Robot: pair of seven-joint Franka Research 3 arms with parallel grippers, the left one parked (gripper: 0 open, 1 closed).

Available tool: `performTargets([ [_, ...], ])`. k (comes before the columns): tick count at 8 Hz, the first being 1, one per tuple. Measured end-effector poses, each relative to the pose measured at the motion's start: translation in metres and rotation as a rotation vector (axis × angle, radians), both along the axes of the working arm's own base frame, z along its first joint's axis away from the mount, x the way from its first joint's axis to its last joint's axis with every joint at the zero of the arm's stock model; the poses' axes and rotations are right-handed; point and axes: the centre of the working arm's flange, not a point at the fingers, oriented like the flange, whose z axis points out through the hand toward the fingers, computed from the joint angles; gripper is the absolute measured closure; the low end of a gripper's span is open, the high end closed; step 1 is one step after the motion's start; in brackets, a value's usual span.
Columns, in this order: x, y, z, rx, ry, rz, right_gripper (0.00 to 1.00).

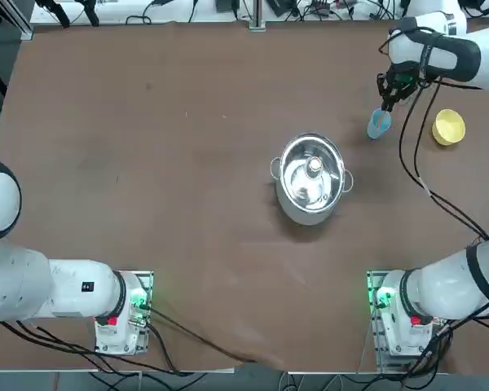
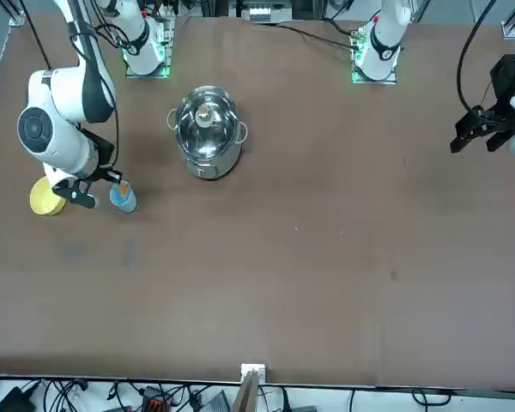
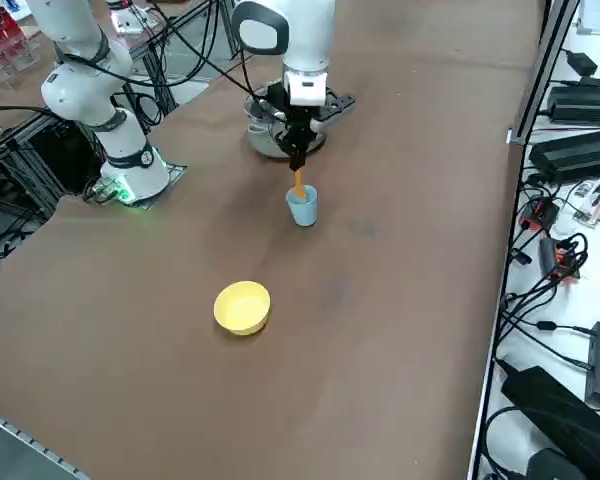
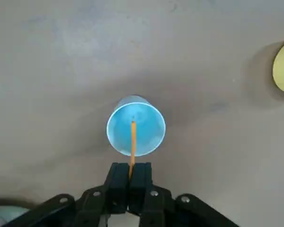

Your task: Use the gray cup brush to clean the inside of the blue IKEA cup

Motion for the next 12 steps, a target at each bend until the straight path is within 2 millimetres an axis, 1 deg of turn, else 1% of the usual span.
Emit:
performTargets([
  [2, 0.004, -0.010, 0.005, 0.000, -0.008, -0.019, 0.97],
  [4, 0.015, -0.011, 0.007, 0.000, -0.019, -0.022, 0.97],
  [5, 0.019, -0.011, 0.004, -0.001, -0.017, -0.022, 0.97],
  [7, 0.024, -0.011, -0.001, -0.004, -0.013, -0.020, 0.97],
  [8, 0.026, -0.010, 0.000, -0.004, -0.017, -0.021, 0.97],
  [10, 0.030, -0.004, 0.004, -0.006, -0.028, -0.038, 0.97],
  [12, 0.034, 0.013, 0.001, -0.011, -0.029, -0.053, 0.97],
])
